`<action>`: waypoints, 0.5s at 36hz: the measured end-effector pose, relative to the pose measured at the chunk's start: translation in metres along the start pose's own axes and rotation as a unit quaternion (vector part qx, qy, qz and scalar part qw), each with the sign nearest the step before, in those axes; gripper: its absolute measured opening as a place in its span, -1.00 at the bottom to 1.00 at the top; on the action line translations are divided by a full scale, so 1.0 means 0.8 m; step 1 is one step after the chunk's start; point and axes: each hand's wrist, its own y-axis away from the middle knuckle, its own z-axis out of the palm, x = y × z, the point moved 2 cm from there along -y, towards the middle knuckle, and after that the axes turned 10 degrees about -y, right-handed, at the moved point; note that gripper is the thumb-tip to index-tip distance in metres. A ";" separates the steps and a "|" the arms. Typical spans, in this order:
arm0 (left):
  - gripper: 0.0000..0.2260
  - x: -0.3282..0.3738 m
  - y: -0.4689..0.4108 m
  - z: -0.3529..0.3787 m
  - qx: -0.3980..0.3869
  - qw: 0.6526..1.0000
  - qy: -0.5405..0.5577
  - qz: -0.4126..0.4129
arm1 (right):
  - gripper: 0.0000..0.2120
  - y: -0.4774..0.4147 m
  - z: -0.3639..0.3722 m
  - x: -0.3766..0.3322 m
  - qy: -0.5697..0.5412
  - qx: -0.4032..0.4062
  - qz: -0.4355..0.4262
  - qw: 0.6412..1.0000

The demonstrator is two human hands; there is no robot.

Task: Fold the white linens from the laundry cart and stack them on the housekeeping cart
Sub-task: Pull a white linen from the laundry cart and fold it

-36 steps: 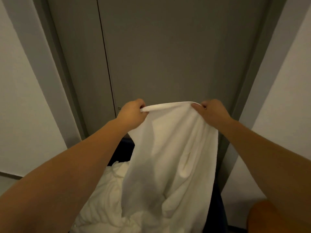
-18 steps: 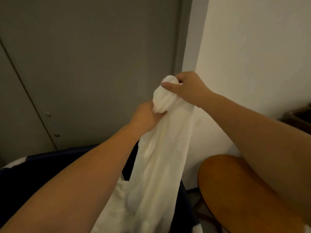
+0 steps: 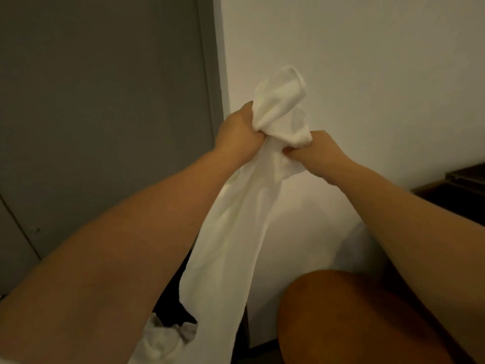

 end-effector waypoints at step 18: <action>-0.76 0.278 -0.204 0.095 0.097 0.985 0.115 0.080 | -0.82 -0.075 -0.301 -0.012 -0.112 0.139 -0.073 0.981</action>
